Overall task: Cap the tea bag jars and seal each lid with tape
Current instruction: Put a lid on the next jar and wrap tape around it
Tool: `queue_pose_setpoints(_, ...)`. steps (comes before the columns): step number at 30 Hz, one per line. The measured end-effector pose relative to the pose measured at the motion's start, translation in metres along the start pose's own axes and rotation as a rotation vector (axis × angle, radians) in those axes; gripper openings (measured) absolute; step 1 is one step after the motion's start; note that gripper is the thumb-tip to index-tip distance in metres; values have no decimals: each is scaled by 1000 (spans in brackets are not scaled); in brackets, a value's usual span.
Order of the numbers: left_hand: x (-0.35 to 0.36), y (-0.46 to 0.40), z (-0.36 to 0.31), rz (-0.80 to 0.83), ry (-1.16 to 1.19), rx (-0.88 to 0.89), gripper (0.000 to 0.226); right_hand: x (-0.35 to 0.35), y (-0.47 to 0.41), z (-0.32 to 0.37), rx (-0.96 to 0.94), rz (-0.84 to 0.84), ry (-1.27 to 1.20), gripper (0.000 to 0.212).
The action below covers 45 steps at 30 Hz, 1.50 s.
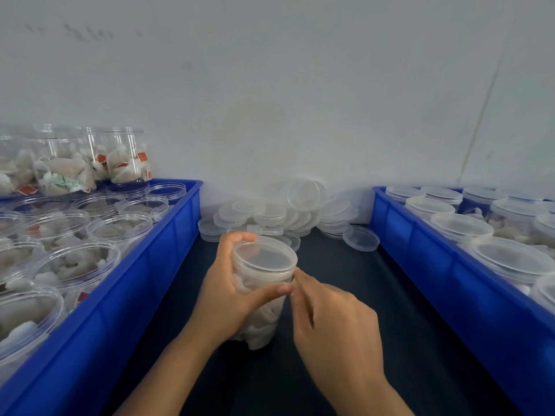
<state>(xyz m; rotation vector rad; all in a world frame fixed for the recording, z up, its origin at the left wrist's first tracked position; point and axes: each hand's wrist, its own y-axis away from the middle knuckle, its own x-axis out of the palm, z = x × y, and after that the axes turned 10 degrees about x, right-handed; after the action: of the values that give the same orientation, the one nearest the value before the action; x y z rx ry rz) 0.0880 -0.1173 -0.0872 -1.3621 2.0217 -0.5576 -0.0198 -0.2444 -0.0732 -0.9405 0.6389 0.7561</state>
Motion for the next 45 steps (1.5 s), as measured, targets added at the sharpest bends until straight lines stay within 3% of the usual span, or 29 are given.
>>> queue_pose_setpoints(7,-6,-2,4,-88,76,-34,74,-8,-5,-1,-15,7,7,36)
queue_pose_setpoints(13,-6,-1,3,-29,255,-92,67,-12,-11,-5,-4,-48,55,66)
queue_pose_setpoints(18,-5,-1,7,-6,390,-136,67,-15,-12,-7,54,41,10,53)
queue_pose_setpoints(24,-10,0,9,60,458,-178,78,-18,-14,-8,45,74,27,41)
queue_pose_setpoints(31,-13,0,7,94,510,-255,111,-8,-11,-6,60,87,-43,53)
queue_pose_setpoints(36,-12,-1,-4,99,348,-153,84,-2,-9,-9,104,16,-40,45)
queue_pose_setpoints(39,-7,-3,-8,121,236,-95,86,2,-7,-9,103,34,-69,41)
queue_pose_setpoints(41,-3,-3,-8,79,180,-89,92,3,-5,-9,102,43,-86,42)
queue_pose_setpoints(45,-4,-5,-2,-18,230,-105,69,1,-2,-3,59,12,-103,42)
